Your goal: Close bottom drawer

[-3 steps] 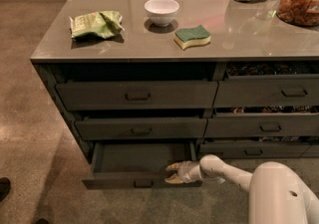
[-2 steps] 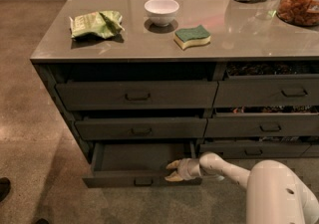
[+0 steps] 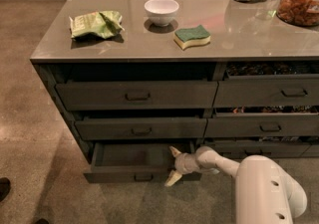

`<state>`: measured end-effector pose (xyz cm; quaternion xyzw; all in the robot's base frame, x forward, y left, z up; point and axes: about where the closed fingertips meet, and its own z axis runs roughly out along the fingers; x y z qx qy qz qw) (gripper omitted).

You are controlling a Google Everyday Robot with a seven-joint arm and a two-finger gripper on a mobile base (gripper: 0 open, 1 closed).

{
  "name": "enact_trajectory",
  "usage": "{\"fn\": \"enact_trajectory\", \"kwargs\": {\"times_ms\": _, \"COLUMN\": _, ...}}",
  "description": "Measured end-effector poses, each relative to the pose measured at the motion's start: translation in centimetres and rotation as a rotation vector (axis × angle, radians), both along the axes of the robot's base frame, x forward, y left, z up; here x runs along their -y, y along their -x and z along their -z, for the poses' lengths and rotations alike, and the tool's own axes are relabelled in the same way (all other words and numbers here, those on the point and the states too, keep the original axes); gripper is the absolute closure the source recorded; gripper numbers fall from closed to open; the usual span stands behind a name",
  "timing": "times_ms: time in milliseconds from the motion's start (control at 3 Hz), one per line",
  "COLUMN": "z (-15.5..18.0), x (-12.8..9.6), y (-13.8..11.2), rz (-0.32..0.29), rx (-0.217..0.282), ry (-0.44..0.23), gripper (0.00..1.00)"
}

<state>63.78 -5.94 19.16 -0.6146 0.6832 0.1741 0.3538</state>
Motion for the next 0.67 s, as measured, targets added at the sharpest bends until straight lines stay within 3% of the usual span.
{"fn": "enact_trajectory", "kwargs": {"times_ms": 333, "z": 0.04, "x": -0.27, "y": -0.74, "rz": 0.002, "rx": 0.004, "ry": 0.004, "gripper": 0.00}}
{"fn": "enact_trajectory", "kwargs": {"times_ms": 667, "z": -0.01, "x": -0.31, "y": -1.71, "rz": 0.014, "rx": 0.014, "ry": 0.011, "gripper": 0.20}}
